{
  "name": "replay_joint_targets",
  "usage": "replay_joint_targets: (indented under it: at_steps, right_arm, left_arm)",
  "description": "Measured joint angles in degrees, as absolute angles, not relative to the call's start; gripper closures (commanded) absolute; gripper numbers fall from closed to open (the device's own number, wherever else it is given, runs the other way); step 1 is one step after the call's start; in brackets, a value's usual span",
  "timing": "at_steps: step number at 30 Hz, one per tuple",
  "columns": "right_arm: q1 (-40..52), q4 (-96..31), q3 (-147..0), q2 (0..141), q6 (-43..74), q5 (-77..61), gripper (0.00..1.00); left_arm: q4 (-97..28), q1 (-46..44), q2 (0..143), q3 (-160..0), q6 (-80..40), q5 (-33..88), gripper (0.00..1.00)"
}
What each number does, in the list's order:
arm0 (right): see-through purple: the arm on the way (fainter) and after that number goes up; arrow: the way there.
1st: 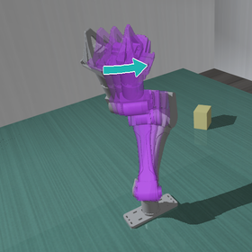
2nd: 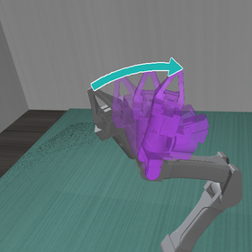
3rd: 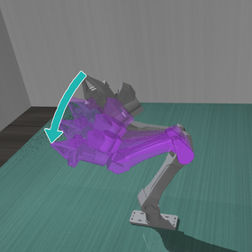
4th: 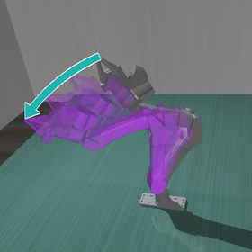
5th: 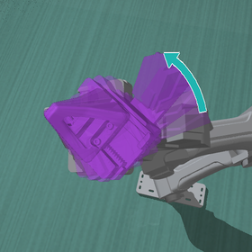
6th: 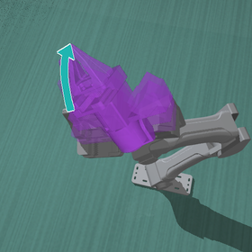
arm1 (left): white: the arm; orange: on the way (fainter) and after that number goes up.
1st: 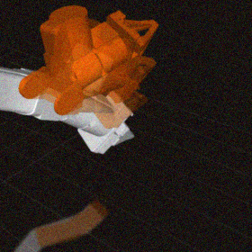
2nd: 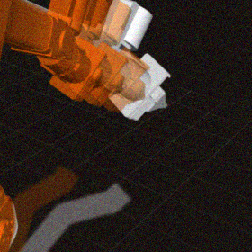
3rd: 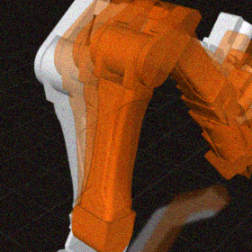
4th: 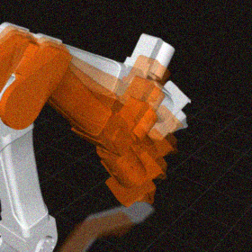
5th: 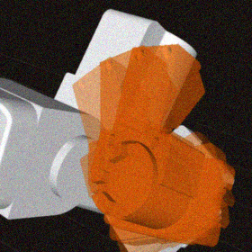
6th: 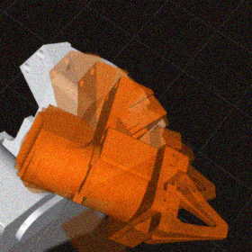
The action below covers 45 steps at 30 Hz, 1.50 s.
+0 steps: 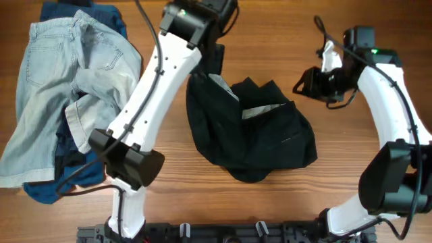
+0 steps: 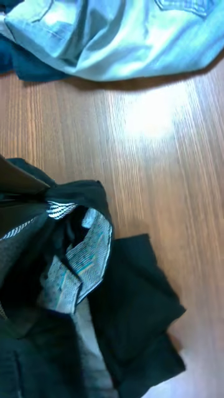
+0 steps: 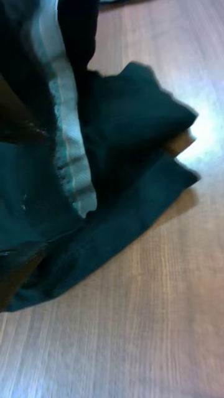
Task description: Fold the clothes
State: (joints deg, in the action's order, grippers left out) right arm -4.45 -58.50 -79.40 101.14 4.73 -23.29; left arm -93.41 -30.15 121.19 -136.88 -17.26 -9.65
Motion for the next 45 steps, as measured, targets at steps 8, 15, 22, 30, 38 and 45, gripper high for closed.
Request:
replay_joint_targets:
  at_steps: [8,15,22,30,38,45]
  right_arm:
    - [-1.5,-49.6,-71.9,101.1,9.2,-19.1,0.32]
    - [2.4,-46.0,-71.7,101.2,11.4,-16.3,0.28]
    - [3.0,-48.9,-71.7,102.5,11.4,-14.7,0.39]
    - [3.0,-53.6,-71.7,102.7,10.5,-14.5,0.96]
    - [3.0,-56.8,-72.4,102.8,10.4,-15.3,0.96]
    - [3.0,-69.3,-95.0,90.7,10.2,-14.2,0.95]
  left_arm:
    - [-92.2,-26.9,121.2,-136.9,-17.5,-9.6,0.96]
    - [-91.7,-26.6,121.2,-136.9,-17.5,-9.6,0.96]
    - [-91.7,-26.6,121.2,-136.9,-17.5,-9.6,0.96]
    - [-91.7,-26.5,121.2,-136.9,-17.5,-9.6,0.96]
    - [-90.8,-26.3,121.2,-136.9,-17.5,-9.6,0.96]
    - [-84.4,-24.2,113.5,-136.9,-17.5,-9.6,0.96]
